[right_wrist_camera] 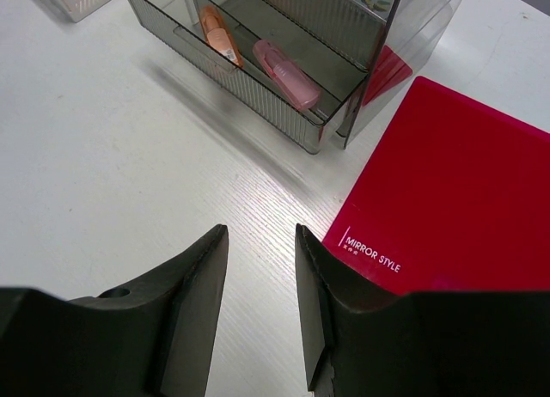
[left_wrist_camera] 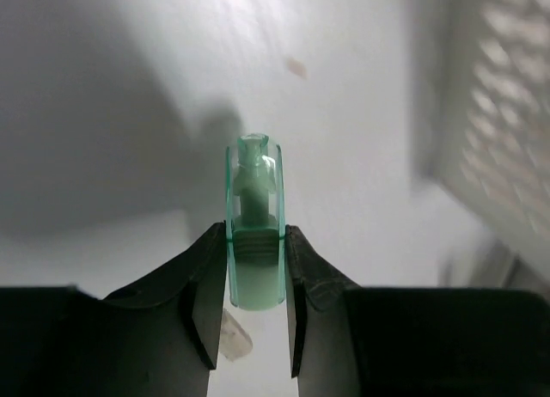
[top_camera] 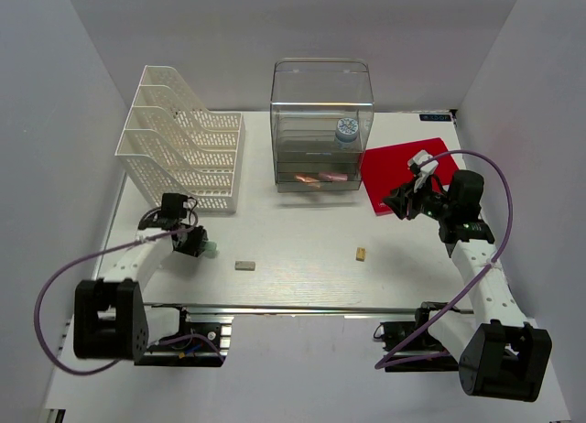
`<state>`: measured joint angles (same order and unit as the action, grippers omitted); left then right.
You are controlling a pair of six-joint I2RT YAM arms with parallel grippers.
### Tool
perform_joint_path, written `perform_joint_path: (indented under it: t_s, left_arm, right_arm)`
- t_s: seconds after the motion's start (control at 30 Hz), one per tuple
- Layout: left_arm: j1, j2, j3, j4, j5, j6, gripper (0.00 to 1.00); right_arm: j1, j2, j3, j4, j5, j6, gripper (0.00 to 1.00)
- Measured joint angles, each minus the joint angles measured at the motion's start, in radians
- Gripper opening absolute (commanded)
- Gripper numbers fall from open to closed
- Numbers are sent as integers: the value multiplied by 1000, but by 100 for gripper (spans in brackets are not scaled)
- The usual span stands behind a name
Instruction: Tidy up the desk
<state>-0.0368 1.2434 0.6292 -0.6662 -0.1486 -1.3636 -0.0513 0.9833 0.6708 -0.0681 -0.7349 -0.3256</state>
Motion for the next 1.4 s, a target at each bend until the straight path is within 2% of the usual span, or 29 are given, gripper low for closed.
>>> perform_joint_path:
  t_s: [0.17, 0.33, 0.47, 0.6, 0.8, 0.97, 1.03, 1.2, 1.4]
  left_arm:
    - [-5, -130, -56, 237, 291, 365, 0]
    - [-18, -198, -98, 462, 607, 618, 0]
    - [-57, -161, -73, 597, 798, 742, 0]
    - [-129, -45, 72, 649, 898, 853, 0]
    - [-296, 111, 333, 695, 873, 1065, 0]
    - [-442, 140, 370, 764, 762, 1334, 0]
    - [-490, 143, 370, 798, 697, 1441, 3]
    - [-532, 207, 406, 867, 549, 1621, 7]
    - [-542, 424, 564, 869, 436, 1716, 6]
  right_arm:
    - [0, 0, 0, -1, 1, -1, 43]
    - [0, 0, 0, -1, 5, -5, 43]
    - [-1, 0, -3, -1, 7, -10, 43]
    - [-1, 0, -15, -7, 15, -18, 43]
    - [-1, 1, -15, -7, 30, -23, 43]
    - [-7, 1, -15, -7, 33, -24, 43]
    - [-8, 3, -15, -7, 34, -26, 43]
    - [-8, 9, -15, -7, 37, -27, 43]
    - [-12, 14, -15, -7, 41, -27, 43]
